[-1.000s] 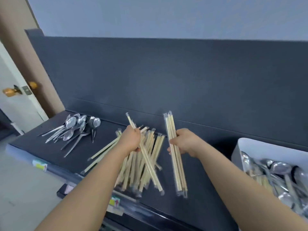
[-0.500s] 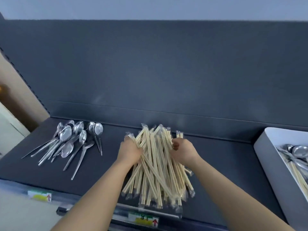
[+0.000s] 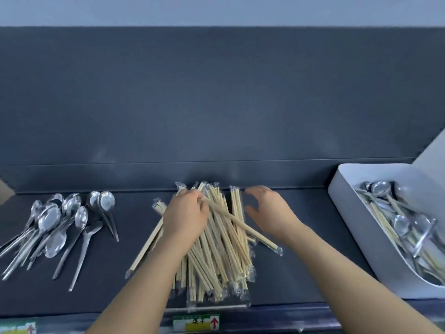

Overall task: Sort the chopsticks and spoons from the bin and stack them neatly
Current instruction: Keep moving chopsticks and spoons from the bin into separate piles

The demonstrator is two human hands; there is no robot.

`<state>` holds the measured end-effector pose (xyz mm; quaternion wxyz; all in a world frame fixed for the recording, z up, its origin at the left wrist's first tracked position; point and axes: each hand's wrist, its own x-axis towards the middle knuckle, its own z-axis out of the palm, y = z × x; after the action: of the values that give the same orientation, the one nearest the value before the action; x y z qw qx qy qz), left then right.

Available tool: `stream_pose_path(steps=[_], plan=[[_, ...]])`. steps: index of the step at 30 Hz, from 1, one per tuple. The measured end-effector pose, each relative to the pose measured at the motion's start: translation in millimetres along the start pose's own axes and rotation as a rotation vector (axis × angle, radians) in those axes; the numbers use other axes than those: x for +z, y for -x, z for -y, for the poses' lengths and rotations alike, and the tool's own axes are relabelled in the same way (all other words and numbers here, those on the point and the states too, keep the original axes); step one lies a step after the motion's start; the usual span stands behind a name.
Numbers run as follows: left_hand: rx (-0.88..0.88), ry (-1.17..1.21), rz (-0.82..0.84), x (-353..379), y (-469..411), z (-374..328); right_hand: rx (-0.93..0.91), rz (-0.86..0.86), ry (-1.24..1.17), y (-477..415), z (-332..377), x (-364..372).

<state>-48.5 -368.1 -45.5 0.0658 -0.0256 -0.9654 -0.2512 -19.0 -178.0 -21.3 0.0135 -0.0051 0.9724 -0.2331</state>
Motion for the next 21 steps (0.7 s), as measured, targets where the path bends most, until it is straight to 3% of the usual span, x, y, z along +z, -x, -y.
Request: stream_pose_path(steps=[5, 13, 16, 21], plan=[[0.239, 0.076, -0.013, 15.9, 0.1, -73.3, 0.061, -0.132, 0.105, 29.4, -51.3, -53.9], [0.488, 0.274, 0.163, 72.7, 7.7, -218.3, 0.327, -0.304, 0.156, 77.0, -176.1, -149.7], [0.538, 0.293, 0.291, 107.1, 3.6, -274.9, 0.433, -0.259, 0.149, 81.0, -228.2, -174.6], [0.455, 0.195, 0.427, 167.7, -13.1, -341.8, 0.446, -0.112, 0.075, 69.5, -312.0, -189.2]])
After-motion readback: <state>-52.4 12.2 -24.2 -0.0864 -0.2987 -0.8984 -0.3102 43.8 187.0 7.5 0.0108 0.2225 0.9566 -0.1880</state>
